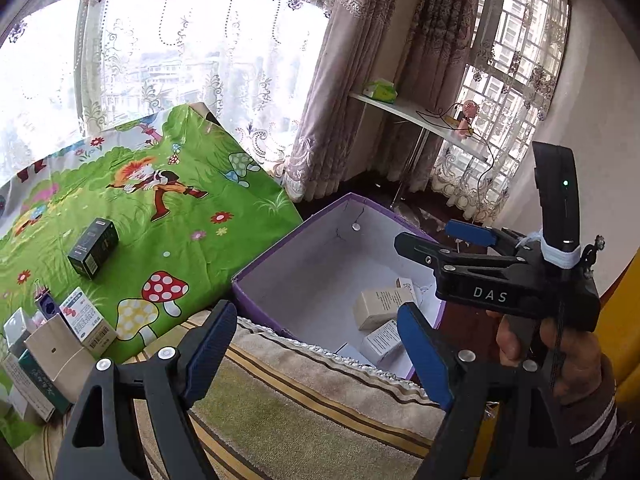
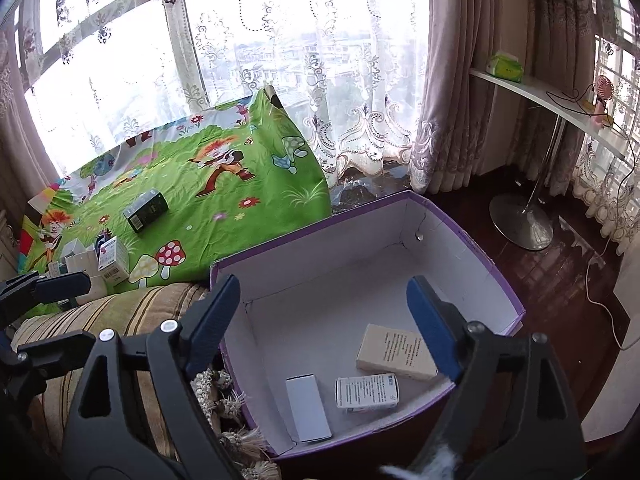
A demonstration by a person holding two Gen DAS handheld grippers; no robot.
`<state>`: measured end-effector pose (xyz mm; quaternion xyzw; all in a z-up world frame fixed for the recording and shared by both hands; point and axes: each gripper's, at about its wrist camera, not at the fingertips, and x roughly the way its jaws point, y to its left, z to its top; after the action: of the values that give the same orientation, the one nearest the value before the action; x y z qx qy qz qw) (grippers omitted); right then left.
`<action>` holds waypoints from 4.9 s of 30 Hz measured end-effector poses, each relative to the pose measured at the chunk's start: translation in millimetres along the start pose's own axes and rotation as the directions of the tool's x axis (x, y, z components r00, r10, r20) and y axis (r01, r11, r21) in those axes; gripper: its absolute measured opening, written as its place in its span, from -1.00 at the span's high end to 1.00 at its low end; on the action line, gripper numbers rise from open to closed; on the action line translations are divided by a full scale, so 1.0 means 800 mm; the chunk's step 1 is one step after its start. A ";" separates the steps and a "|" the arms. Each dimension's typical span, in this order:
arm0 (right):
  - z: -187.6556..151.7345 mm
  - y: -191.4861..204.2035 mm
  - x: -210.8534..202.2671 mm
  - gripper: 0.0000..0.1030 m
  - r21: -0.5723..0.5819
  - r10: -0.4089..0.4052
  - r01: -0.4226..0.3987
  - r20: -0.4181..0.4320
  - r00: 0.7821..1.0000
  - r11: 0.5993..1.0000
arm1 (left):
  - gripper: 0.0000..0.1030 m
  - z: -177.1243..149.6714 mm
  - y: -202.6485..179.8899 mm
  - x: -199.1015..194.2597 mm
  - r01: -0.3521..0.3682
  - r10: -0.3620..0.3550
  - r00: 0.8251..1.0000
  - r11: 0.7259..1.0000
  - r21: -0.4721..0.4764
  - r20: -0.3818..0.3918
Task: Organize rigid objects
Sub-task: 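Carry both held boxes into the purple box and open both tools, then move both tools back over the remaining boxes on the bed, then grasp the small white barcode box with the left tool and lift it, then grasp the white plastic holder with right tool while left holds the barcode box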
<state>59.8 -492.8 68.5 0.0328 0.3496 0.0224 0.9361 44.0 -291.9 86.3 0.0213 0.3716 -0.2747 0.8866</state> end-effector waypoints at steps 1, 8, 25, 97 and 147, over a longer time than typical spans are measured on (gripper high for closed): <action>0.001 0.003 -0.003 -0.84 -0.010 0.000 0.001 0.013 1.000 1.000 | -0.62 0.000 0.000 -0.005 -0.013 0.013 1.000 1.000 0.023 0.014; 0.007 0.037 -0.024 -0.99 -0.113 -0.038 0.050 0.109 0.993 0.992 | -0.62 -0.006 0.038 -0.035 -0.049 0.049 0.997 0.999 -0.009 0.061; -0.005 0.064 -0.017 -0.99 -0.118 0.208 -0.200 0.057 0.976 0.973 | -0.62 -0.109 0.264 -0.140 -0.052 0.154 0.980 0.807 -0.588 0.125; -0.020 0.414 0.215 -0.99 -0.218 0.404 -0.706 -0.692 0.598 0.674 | 0.27 -0.148 0.393 -0.072 0.066 -0.036 0.998 0.694 -0.717 0.057; -0.017 0.286 0.109 -0.31 -0.129 0.536 -0.653 -0.465 0.704 0.746 | 0.32 -0.130 0.309 -0.101 0.184 -0.085 0.980 0.717 -0.673 0.178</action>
<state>112.4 -258.7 19.0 0.0050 0.4955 0.3827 0.7798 55.0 -19.1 24.2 -0.3531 0.3867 -0.1825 0.8321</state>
